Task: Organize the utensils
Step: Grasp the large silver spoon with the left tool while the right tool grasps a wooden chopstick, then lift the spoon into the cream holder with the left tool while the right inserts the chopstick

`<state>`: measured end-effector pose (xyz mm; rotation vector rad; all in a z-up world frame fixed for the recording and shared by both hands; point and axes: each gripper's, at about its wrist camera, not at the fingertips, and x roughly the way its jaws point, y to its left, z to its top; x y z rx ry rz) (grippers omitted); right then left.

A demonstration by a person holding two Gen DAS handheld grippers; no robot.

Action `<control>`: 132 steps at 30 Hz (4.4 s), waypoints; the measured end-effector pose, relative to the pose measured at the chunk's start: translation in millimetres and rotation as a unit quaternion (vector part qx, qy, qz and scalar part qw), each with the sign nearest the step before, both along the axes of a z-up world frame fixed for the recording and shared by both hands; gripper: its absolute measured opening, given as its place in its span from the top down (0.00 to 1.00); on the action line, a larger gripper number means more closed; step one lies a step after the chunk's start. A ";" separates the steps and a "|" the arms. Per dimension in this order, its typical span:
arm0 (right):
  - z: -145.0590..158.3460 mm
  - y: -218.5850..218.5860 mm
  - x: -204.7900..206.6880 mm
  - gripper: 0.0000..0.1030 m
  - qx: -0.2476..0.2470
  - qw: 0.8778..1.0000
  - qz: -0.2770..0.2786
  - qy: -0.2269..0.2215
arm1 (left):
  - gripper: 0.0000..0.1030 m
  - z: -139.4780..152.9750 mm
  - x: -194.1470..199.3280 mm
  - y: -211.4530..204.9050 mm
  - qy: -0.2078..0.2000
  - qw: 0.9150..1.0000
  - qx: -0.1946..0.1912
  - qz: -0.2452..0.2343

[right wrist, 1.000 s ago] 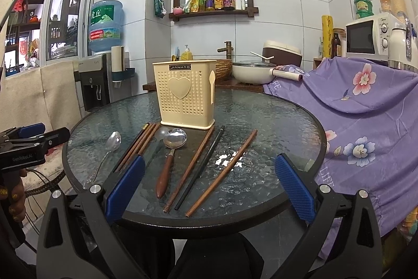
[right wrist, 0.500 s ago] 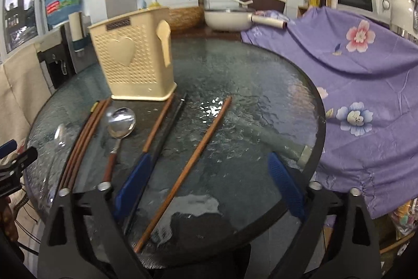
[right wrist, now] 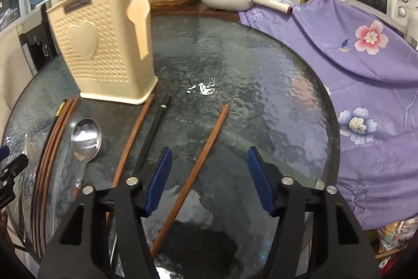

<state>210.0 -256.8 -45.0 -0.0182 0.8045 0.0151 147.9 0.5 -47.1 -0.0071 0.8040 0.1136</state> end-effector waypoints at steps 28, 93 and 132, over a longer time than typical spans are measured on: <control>-13.4 15.9 75.8 0.83 0.008 0.998 0.018 0.062 | 0.38 -6.0 28.1 -3.3 0.031 0.999 -0.014 0.008; 131.0 -3.4 -3.7 0.93 0.131 0.964 0.146 -0.177 | 0.65 103.7 25.1 1.4 -0.150 0.981 -0.069 -0.098; 267.2 37.4 47.2 0.93 0.126 0.930 0.155 -0.309 | 0.65 206.1 140.3 -37.5 -0.267 0.957 -0.084 -0.078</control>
